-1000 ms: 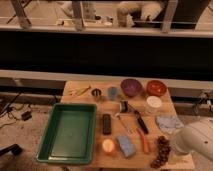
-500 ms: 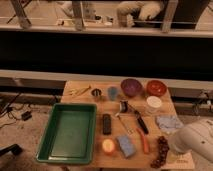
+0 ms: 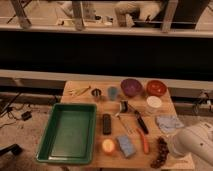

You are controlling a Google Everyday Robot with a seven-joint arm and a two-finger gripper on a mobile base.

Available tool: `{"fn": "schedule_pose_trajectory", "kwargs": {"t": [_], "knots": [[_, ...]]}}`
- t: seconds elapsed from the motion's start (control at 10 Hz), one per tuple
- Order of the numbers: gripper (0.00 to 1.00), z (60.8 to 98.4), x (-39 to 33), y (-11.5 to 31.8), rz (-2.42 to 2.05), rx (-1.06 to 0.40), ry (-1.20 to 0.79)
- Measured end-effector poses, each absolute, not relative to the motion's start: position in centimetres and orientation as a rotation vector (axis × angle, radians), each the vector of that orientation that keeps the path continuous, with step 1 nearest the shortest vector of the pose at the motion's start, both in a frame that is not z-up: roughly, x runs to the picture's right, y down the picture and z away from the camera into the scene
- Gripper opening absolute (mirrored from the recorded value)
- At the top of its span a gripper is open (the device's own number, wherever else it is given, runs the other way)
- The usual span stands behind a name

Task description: Place grapes in metal cup

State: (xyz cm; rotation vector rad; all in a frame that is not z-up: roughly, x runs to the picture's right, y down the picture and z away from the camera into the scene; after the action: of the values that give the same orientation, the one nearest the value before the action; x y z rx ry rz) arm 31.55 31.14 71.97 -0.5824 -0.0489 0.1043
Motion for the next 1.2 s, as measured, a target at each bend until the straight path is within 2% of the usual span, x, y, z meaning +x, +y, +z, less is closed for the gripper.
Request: {"fn": "schedule_pose_trajectory", "kwargs": {"t": [0.7, 0.8, 1.2], "knots": [[0.79, 73.4, 31.3, 32.3, 0.117, -0.587, -0.084], [0.75, 73.6, 31.3, 32.4, 0.124, -0.588, -0.092], [0.37, 73.9, 31.5, 32.7, 0.15, -0.596, -0.109]]}}
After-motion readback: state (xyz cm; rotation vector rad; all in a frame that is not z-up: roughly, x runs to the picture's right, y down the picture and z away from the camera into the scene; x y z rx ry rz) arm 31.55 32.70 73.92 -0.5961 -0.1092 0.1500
